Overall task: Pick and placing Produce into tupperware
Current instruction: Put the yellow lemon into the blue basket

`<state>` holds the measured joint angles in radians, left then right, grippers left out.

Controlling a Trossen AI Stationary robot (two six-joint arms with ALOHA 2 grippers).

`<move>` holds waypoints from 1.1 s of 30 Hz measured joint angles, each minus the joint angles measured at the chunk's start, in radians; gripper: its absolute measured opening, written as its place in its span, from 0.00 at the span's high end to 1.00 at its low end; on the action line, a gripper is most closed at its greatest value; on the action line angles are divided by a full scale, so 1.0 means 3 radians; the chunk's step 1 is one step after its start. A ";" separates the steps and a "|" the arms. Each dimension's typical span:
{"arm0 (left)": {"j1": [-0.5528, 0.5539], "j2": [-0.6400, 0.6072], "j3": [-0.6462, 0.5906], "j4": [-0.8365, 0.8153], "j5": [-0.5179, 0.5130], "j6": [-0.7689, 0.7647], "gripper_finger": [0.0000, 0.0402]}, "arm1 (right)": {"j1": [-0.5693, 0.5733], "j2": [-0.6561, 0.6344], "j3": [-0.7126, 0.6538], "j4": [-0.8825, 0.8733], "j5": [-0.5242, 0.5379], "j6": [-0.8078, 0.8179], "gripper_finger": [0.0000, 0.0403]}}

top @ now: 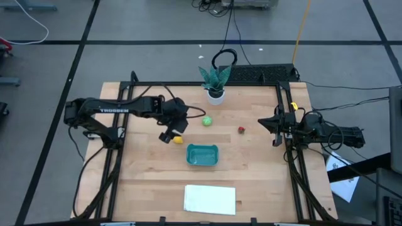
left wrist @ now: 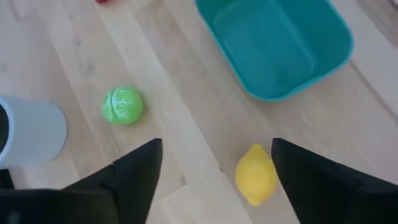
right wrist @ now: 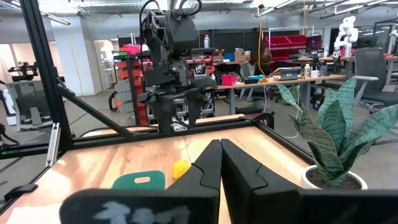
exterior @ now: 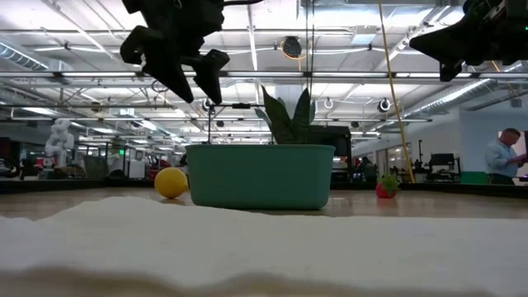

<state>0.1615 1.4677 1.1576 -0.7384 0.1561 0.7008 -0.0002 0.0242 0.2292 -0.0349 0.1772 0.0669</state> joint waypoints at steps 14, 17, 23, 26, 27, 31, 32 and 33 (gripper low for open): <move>-0.0225 0.0004 -0.0427 0.0107 -0.0600 0.0060 0.19 | 0.0000 0.0000 0.0000 0.0000 0.0001 -0.0001 1.00; -0.0258 0.0004 -0.0472 0.0110 -0.0605 0.0167 0.19 | 0.0000 0.0001 0.0000 0.0000 0.0001 -0.0004 1.00; -0.0266 0.0004 -0.0479 0.0189 -0.0419 0.0151 0.19 | 0.0001 0.0001 0.0000 -0.0001 0.0001 -0.0010 1.00; -0.0264 0.0053 -0.0479 0.0200 -0.0347 0.0151 0.19 | 0.0000 0.0001 0.0000 -0.0001 0.0001 -0.0010 1.00; -0.0266 0.0075 -0.0479 0.0194 -0.0333 0.0148 0.19 | 0.0000 0.0001 0.0000 -0.0001 0.0000 -0.0010 1.00; -0.0273 0.0188 -0.0477 0.0160 -0.0303 0.0172 0.19 | 0.0000 0.0002 0.0000 -0.0001 0.0000 -0.0010 1.00; -0.0280 0.0230 -0.0480 0.0134 -0.0331 0.0171 0.19 | 0.0000 0.0003 0.0000 -0.0001 0.0000 -0.0009 1.00; -0.0284 0.0269 -0.0482 0.0105 -0.0356 0.0173 0.19 | 0.0001 0.0003 0.0000 -0.0001 0.0002 -0.0004 1.00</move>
<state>0.0763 1.5485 1.0130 -0.7069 0.0492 0.7528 0.0002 0.0250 0.2291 -0.0353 0.1779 0.0656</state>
